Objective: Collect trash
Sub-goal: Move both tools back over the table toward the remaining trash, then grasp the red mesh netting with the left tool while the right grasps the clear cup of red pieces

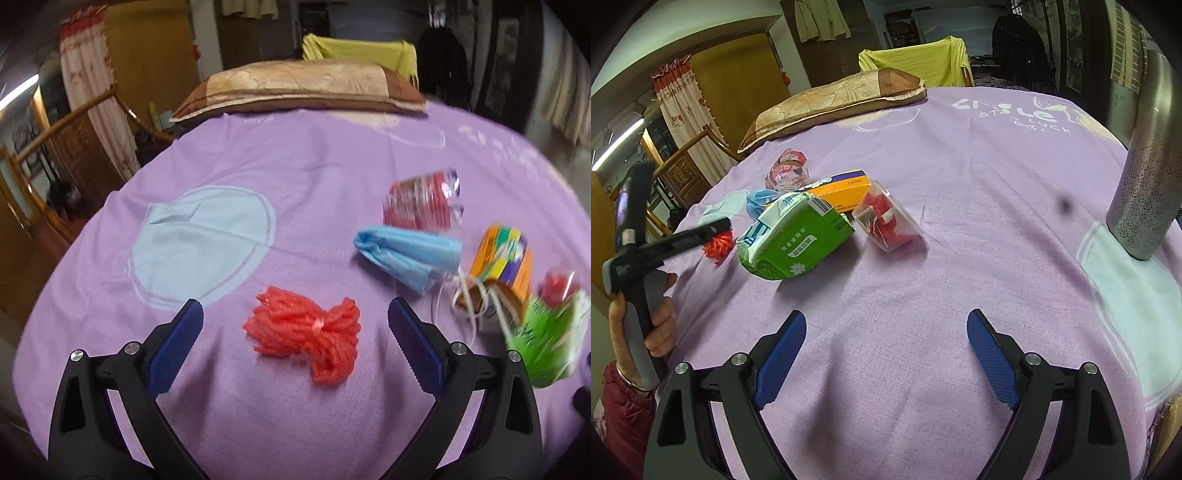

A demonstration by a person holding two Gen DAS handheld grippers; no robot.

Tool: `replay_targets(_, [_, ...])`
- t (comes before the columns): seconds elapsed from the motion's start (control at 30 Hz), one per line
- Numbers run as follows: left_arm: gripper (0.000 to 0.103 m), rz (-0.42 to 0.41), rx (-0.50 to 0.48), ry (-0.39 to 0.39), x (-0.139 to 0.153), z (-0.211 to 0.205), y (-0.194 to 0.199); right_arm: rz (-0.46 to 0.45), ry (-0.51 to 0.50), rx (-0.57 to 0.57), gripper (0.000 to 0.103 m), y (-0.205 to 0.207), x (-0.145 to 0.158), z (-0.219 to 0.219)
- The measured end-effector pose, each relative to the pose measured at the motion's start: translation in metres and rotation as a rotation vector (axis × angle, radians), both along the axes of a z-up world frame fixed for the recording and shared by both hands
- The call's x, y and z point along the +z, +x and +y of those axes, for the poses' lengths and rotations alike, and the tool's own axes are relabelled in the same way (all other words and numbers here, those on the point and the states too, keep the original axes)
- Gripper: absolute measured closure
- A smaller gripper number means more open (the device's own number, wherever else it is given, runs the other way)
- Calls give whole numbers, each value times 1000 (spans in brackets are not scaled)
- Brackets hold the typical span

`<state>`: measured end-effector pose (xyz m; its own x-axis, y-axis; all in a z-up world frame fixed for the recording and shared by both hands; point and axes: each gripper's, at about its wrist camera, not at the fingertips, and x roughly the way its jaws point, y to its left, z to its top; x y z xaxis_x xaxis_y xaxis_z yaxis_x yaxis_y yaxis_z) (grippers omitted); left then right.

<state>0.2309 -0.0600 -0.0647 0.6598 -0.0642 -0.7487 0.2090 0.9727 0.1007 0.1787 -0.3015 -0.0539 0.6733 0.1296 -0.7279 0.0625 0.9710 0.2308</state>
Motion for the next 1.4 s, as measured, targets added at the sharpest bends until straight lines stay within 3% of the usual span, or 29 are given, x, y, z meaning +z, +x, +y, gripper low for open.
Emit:
replay_targets(0.1, [7,79,6,54,-17,-7,12,-1,-3,4,15,0,0,0])
replay_targets(0.23, [5,156,34,-43,-25,8,21,3,3,-3,15,1,0,0])
replay_targets(0.43, [5,129,49,-40,-26,7,18,39,47,-48,15,15,-7,-9])
replay_targets(0.6, [5,128,48,-39,-26,6,17,52,-20,-75,15,45,1,-8])
replay_targets(0.8, [5,127,48,-39,-26,6,15,0,102,-145,16,82,16,-24])
replay_targets(1.0, [5,128,48,-39,-26,6,16,25,12,-212,28,87,11,-38])
replay_targets(1.1, [5,128,49,-39,-26,6,16,-45,-74,-322,28,69,25,-56])
replay_targets(1.3, [5,128,49,-39,-26,7,17,-67,-33,-273,28,68,31,-60])
replay_targets(1.4, [5,128,49,-39,-26,7,17,-39,-33,-230,23,70,26,-53])
